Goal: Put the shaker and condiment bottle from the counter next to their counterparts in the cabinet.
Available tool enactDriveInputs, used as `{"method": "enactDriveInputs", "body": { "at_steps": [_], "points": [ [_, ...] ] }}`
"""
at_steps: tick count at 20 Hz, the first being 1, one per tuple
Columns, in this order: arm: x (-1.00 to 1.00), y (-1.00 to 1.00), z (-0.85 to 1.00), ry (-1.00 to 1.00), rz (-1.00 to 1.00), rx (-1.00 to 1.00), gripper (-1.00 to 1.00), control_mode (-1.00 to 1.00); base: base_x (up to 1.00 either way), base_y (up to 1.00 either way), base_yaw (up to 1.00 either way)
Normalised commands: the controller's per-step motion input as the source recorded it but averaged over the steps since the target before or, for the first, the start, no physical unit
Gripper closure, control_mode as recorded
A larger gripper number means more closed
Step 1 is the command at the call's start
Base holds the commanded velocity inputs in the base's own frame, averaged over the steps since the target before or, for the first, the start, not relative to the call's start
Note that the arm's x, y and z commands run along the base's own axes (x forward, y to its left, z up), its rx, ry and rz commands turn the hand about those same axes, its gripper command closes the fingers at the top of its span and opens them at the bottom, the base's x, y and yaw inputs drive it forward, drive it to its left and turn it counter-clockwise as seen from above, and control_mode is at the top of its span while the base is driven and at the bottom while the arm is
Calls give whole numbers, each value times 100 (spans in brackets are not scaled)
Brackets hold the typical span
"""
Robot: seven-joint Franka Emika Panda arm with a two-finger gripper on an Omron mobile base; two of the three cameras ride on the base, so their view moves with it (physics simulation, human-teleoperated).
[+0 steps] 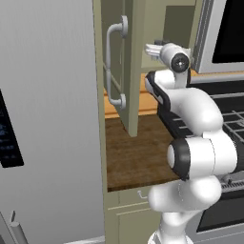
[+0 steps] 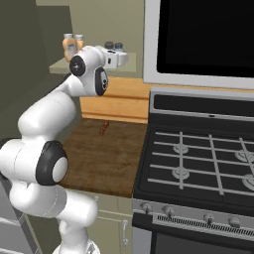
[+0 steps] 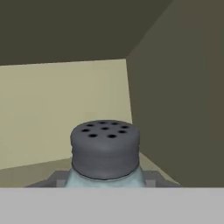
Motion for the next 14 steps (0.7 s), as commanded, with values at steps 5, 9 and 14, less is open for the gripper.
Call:
{"method": "enactDriveInputs", "body": {
  "at_steps": [5, 9, 14],
  "points": [
    [17, -4, -13, 2, 0, -2, 100, -100, 0, 0, 0],
    [31, 0, 7, 10, 0, 0, 100, -100, 0, 0, 0],
    [43, 0, 3, 9, 0, 0, 100, -100, 0, 0, 0]
  ]
}}
